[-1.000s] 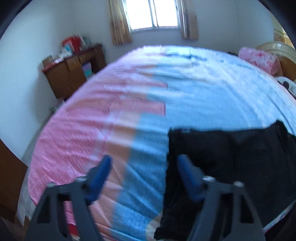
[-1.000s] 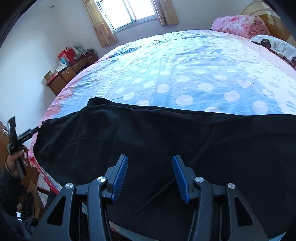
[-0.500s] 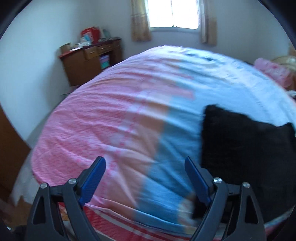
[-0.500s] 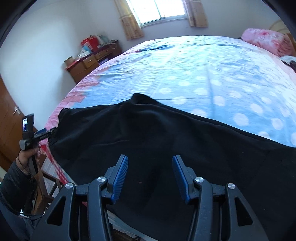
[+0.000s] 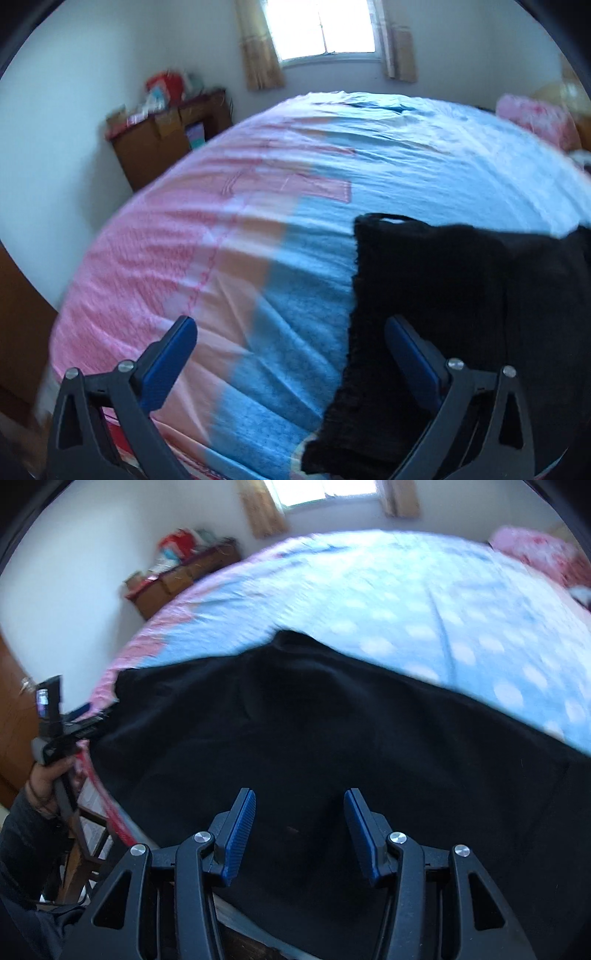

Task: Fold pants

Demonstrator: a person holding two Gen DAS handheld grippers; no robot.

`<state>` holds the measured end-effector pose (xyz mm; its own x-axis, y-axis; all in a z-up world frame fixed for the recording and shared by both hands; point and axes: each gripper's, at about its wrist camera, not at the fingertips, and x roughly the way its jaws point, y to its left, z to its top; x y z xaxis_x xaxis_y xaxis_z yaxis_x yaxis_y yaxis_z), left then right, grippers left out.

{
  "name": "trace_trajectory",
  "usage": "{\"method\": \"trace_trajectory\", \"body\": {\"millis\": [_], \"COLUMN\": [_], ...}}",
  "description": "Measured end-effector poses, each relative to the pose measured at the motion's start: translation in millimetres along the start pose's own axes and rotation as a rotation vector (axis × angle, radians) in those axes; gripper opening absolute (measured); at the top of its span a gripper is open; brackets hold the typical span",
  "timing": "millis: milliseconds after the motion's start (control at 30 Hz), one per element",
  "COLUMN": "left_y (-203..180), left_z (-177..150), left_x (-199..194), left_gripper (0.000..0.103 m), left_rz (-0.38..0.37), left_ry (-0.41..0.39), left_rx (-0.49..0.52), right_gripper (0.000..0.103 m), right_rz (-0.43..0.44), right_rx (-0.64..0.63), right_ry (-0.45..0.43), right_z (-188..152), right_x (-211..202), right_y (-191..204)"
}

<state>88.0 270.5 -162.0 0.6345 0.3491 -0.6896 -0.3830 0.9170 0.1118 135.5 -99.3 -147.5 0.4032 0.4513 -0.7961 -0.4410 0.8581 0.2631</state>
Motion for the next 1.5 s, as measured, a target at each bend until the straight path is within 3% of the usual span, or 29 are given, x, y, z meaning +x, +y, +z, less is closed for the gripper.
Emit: {"method": "trace_trajectory", "body": {"millis": [100, 200, 267, 467, 700, 767, 867, 933, 1033, 1133, 1267, 1333, 1400, 1500], "left_y": [2, -8, -17, -100, -263, -298, -346, -365, -359, -362, -375, -387, -402, -421], "left_z": [1, 7, 14, 41, 44, 37, 28, 20, 24, 27, 32, 29, 25, 18], "left_x": [-16, -42, -58, -87, -98, -94, -66, -43, -37, -50, -73, -85, -92, -92], "left_gripper": [0.103, 0.103, 0.103, 0.103, 0.103, 0.103, 0.103, 0.103, 0.103, 0.103, 0.103, 0.103, 0.103, 0.103], "left_rz": [0.008, 0.036, 0.008, -0.232, -0.612, -0.612, -0.53, -0.46, -0.491, -0.48, -0.561, -0.625, -0.68, -0.695], "left_ry": [-0.035, -0.102, -0.134, -0.18, -0.14, -0.137, -0.07, -0.019, 0.01, -0.024, -0.052, -0.064, -0.053, -0.026], "left_rx": [-0.004, 0.038, 0.051, 0.157, 0.366, 0.431, 0.538, 0.597, 0.543, 0.554, 0.534, 0.528, 0.539, 0.563], "right_gripper": [0.052, 0.052, 0.052, 0.052, 0.052, 0.052, 0.052, 0.052, 0.052, 0.052, 0.052, 0.055, 0.056, 0.056], "right_rz": [0.045, 0.033, 0.025, -0.068, -0.254, -0.286, -0.35, -0.273, -0.295, -0.355, -0.415, -0.38, -0.284, -0.19], "right_rx": [0.024, 0.034, 0.054, 0.167, 0.407, 0.476, 0.566, 0.576, 0.535, 0.488, 0.63, 0.746, 0.886, 1.022], "right_ry": [-0.028, -0.051, -0.082, -0.173, -0.303, -0.342, -0.347, -0.375, -0.359, -0.445, -0.577, -0.613, -0.621, -0.644], "right_z": [-2, -3, -4, -19, -68, -81, -93, -97, -93, -101, -133, -154, -178, -202], "right_x": [-6, -17, -29, -89, -171, -192, -207, -211, -215, -244, -302, -320, -324, -322], "right_y": [-8, -10, -18, -60, -146, -174, -210, -223, -218, -213, -239, -260, -281, -299]}}
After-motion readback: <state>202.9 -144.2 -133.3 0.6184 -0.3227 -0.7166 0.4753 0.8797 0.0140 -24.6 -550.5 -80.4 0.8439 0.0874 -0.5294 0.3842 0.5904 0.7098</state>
